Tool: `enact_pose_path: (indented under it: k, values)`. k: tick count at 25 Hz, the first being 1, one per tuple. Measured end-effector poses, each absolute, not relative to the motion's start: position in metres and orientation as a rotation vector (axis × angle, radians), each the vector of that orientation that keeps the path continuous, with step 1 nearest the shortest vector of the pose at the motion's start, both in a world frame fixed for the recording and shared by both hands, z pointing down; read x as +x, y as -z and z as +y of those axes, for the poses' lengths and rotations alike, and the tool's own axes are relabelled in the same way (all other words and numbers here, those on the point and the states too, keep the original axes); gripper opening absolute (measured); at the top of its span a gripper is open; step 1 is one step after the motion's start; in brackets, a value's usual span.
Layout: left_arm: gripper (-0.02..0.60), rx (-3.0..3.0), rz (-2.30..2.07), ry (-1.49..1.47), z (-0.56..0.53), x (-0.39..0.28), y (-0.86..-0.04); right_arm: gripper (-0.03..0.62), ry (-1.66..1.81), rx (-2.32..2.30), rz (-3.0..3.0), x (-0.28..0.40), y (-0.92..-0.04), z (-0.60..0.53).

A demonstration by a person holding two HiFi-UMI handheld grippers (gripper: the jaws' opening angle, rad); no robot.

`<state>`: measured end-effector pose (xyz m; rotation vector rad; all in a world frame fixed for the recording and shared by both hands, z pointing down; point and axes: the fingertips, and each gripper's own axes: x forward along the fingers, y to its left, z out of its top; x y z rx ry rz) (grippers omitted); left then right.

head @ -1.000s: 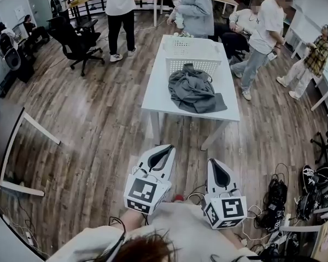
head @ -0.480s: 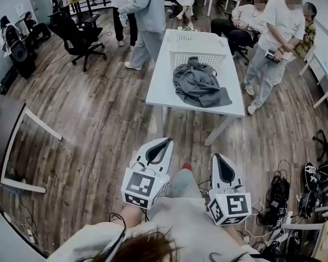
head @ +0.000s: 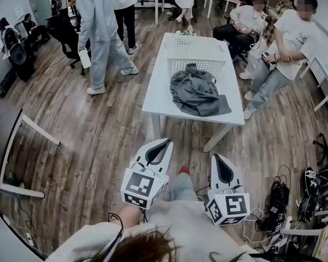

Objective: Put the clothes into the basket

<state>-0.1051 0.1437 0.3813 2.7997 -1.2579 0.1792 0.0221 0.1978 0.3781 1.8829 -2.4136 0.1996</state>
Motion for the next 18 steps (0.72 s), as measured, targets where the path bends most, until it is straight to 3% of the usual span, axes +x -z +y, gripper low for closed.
enact_pose_path:
  k: [18]
  values:
    - [0.014, 2.755, -1.251, -0.267, 0.013, -0.063, -0.403, 0.015, -0.278, 1.818, -2.417, 0.063, -0.395, 0.060]
